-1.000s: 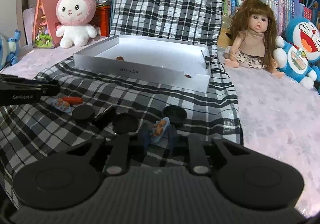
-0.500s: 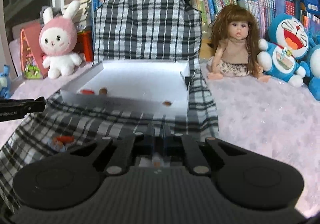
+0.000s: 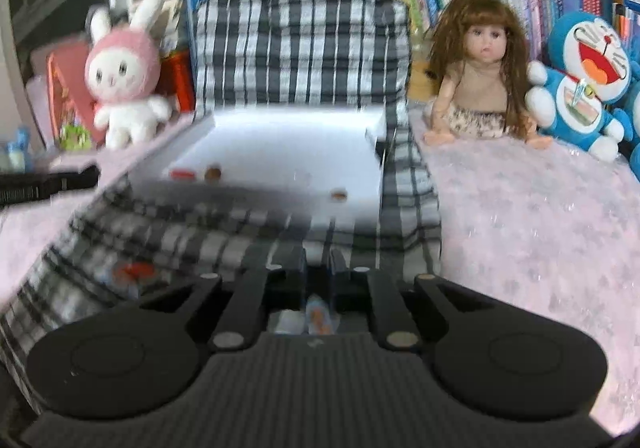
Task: Organize rigid objects
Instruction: 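Lift the black lid with the left gripper while the right carries the blue tray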
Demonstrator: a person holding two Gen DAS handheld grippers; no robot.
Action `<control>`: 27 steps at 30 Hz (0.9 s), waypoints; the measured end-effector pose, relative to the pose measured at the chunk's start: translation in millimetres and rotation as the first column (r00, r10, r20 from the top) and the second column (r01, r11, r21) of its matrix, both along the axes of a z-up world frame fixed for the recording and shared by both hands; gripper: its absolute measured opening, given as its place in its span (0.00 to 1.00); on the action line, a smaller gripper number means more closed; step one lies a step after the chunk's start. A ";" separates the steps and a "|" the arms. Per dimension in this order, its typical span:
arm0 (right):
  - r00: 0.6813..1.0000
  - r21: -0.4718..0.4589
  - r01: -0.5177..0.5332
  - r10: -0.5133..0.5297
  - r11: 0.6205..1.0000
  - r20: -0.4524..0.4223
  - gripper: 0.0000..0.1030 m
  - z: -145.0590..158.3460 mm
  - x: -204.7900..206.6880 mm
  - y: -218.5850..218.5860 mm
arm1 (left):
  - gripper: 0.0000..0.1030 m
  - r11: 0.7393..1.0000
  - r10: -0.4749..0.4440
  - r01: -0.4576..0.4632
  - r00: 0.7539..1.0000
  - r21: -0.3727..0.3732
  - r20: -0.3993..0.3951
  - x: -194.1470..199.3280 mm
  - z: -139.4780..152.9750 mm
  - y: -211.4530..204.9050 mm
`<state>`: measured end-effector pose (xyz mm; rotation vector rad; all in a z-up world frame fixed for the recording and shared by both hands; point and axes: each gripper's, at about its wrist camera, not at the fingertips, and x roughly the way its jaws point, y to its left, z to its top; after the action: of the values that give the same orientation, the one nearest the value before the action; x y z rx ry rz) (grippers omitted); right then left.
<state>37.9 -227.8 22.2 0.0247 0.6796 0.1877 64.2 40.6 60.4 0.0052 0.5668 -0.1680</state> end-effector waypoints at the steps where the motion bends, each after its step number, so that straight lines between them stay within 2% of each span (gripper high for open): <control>1: 1.000 -0.013 -0.009 0.009 1.000 -0.012 0.38 -5.3 -2.8 1.9 | 0.29 1.000 0.000 0.000 1.000 0.000 -0.003 -1.1 -1.5 0.1; 7: 0.999 -0.126 -0.018 0.012 0.992 -0.053 0.39 -23.0 -12.1 6.6 | 0.29 1.000 0.003 -0.003 1.000 0.005 -0.014 -3.7 -4.8 3.0; 17: 0.994 -0.213 0.083 -0.095 0.973 -0.049 0.40 -25.5 -3.8 -13.8 | 0.30 1.000 0.002 -0.001 1.000 0.008 -0.024 -4.6 -8.6 1.8; 20: 0.991 -0.190 0.113 -0.125 0.975 -0.052 0.42 -23.7 -3.5 -19.1 | 0.30 1.000 0.002 -0.002 1.000 0.005 -0.027 -4.0 -9.1 1.3; 21: 0.991 -0.162 0.114 -0.124 0.980 -0.051 0.49 -22.1 -4.6 -20.9 | 0.29 1.000 0.001 -0.001 1.000 0.005 -0.027 -3.9 -9.2 1.2; 22: 0.991 -0.128 0.117 -0.124 0.985 -0.048 0.62 -20.1 -5.6 -22.8 | 0.30 1.000 0.002 -0.001 1.000 0.006 -0.026 -3.8 -9.3 1.1; 25: 0.993 -0.059 0.113 -0.115 0.992 -0.031 0.67 -14.6 -9.9 -21.8 | 0.30 1.000 0.001 0.000 1.000 0.007 -0.028 -2.7 -10.0 -0.1; 27: 0.995 -0.067 0.101 -0.102 0.993 -0.012 0.73 -14.1 -11.2 -13.9 | 0.30 1.000 0.000 0.000 1.000 0.006 -0.031 -1.7 -10.9 -1.7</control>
<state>26.7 -241.8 8.1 -0.0032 0.6980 0.0675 62.5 38.9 49.6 0.0083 0.5978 -0.1666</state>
